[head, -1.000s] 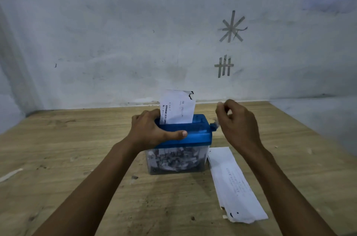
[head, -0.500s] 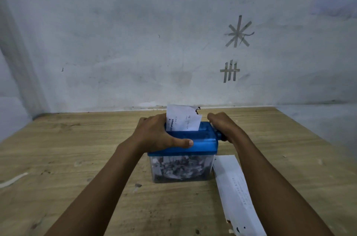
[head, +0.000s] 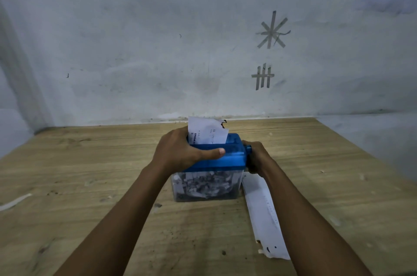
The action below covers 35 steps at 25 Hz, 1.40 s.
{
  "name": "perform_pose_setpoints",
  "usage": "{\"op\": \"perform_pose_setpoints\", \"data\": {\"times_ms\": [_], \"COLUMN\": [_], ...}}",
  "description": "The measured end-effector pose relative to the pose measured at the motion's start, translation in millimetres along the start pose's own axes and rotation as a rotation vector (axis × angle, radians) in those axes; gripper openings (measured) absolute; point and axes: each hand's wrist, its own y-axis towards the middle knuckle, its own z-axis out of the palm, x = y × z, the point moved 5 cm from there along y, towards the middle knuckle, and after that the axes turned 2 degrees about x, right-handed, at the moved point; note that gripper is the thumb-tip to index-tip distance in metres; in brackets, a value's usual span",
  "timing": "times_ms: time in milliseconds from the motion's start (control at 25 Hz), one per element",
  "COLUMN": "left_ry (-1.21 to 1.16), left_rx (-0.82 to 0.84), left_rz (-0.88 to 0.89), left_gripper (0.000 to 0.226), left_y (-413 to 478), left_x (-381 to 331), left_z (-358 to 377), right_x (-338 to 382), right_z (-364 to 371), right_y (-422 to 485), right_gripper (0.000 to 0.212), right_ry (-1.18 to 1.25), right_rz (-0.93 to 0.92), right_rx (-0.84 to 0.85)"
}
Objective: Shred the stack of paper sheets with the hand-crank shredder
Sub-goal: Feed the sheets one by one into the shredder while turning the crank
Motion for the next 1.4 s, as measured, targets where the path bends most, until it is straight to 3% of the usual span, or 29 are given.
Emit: {"op": "perform_pose_setpoints", "data": {"times_ms": [240,480,600,720,920,1120,1400], "left_ry": [0.024,0.074,0.082,0.014,0.037,0.035,0.148], "left_rx": [-0.043,-0.033,-0.031,-0.024,0.010,0.066,0.025], "left_rz": [0.001,0.056,0.056,0.092,0.092,0.075,0.142], "left_gripper": [0.106,0.103,0.097,0.073,0.093,0.088,0.096], "left_y": [1,3,3,0,4,3,2], "left_x": [4,1,0,-3,0,3,0], "left_z": [0,-3,-3,-4,-2,0,2], "right_x": [-29,3,30,43,76,111,51], "right_z": [-1,-25,-31,-33,-31,-25,-3], "right_y": [-41,-98,-102,-99,-105,-46,12], "right_gripper": [0.036,0.052,0.056,0.055,0.059,0.045,0.032], "right_ry": [0.030,-0.353,-0.395,-0.366,-0.163,-0.229,-0.090], "right_rz": [-0.081,-0.436,-0.426,-0.457,-0.669,-0.496,-0.220], "right_rx": [-0.092,-0.363,-0.524,-0.635,-0.715,-0.525,-0.181]}}
